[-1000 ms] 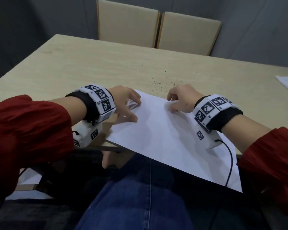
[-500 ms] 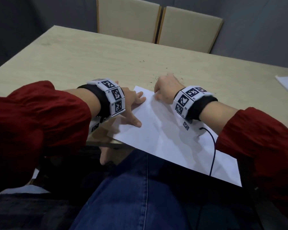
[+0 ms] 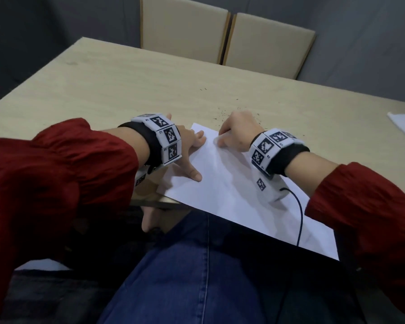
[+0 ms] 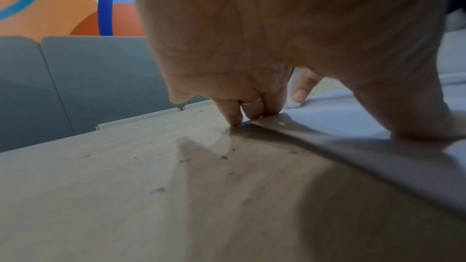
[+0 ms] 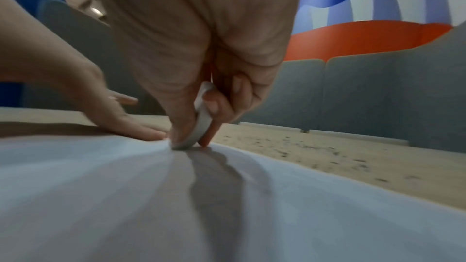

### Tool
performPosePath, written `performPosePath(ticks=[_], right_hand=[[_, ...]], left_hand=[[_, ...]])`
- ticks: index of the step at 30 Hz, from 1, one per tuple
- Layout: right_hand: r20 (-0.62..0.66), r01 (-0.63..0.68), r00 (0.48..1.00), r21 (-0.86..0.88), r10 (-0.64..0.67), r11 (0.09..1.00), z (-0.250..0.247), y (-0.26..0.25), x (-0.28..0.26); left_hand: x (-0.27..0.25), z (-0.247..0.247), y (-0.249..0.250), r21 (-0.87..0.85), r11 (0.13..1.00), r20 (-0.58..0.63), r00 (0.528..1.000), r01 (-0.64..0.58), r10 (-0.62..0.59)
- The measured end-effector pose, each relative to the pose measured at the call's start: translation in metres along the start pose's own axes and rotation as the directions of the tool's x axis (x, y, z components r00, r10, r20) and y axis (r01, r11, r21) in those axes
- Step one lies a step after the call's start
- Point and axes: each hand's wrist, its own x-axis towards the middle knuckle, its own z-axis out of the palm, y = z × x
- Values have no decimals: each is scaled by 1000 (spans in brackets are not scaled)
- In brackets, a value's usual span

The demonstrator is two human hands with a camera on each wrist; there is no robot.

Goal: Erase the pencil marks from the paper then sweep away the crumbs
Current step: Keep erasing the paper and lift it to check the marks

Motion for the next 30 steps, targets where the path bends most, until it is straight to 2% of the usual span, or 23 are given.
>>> performPosePath(ticks=[4, 7, 9, 11, 14, 16, 19, 21, 23, 30], right_hand=[[-15, 1, 1000, -72, -2, 997, -5, -1, 7], [27, 36, 999, 16, -37, 999, 7, -10, -5], [8, -1, 1000, 59, 0, 998, 7, -3, -5], [-48, -69, 996, -2, 69, 998, -2, 9, 5], [-87, -128, 990, -203, 113, 971, -21, 33, 15], [-87, -176, 983, -185, 163, 967, -33, 54, 16], [-44, -266, 964, -115, 263, 957, -48, 86, 0], [50, -303, 950, -99, 309, 948, -52, 104, -17], [151, -312, 930, -157, 335, 937, -51, 113, -36], [150, -352, 920, -87, 362, 932, -42, 123, -39]], left_hand=[[-1, -2, 1, 5, 1000, -1, 1000, 5, -5], [-1, 1, -1, -11, 1000, -8, 1000, 3, -3], [-3, 0, 2, -7, 1000, -5, 1000, 4, -4], [-5, -3, 4, 15, 1000, 6, 1000, 4, -4], [-7, -6, 5, 6, 1000, 18, 1000, 2, -3], [-7, -6, 3, -14, 1000, 24, 1000, -7, 7], [-6, -5, -2, -63, 998, 34, 999, -7, 9], [-6, -7, -2, -81, 997, 41, 999, -6, 9], [-7, -9, 0, -87, 996, 39, 999, -15, 18], [-12, -21, 11, -123, 992, 17, 1000, 20, -18]])
